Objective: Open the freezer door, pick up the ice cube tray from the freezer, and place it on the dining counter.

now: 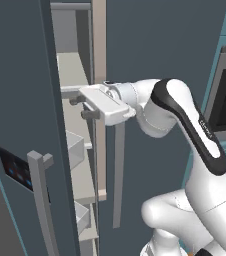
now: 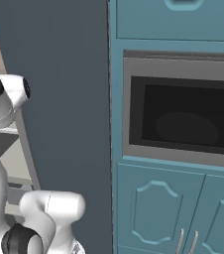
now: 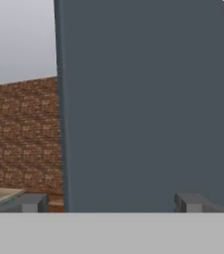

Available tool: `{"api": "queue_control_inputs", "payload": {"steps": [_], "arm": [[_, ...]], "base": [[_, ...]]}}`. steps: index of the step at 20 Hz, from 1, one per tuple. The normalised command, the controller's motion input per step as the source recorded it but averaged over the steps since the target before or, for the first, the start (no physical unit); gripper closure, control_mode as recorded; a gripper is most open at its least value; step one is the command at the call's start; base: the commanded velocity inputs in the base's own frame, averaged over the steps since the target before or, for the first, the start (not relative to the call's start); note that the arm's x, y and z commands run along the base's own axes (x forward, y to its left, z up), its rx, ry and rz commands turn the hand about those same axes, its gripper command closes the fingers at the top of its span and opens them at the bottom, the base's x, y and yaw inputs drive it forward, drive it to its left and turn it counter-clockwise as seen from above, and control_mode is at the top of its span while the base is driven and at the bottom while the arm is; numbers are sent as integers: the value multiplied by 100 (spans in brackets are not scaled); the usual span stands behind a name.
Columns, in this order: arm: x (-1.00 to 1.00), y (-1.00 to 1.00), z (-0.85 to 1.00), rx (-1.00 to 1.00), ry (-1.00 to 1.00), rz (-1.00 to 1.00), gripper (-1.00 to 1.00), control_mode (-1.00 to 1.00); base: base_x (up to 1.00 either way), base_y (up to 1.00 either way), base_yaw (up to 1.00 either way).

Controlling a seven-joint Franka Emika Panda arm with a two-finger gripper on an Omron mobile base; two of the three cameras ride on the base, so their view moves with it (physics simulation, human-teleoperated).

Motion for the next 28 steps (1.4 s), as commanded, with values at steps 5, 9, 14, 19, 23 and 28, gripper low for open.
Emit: {"api": "queue_control_inputs", "payload": {"steps": [5, 9, 14, 19, 23, 28], "arm": [[16, 41, -17, -1, 0, 0, -100, -100], [0, 62, -3, -1, -1, 0, -100, -100], [0, 59, 0, 0, 0, 0, -100, -100], [-4, 52, 0, 0, 0, 0, -100, -100], [-56, 44, 0, 0, 0, 0, -100, -100], [-70, 42, 0, -2, -4, -5, -100, -100]], "base": [[0, 0, 0], [0, 0, 0], [0, 0, 0], [0, 0, 0], [0, 0, 0], [0, 0, 0]]}}
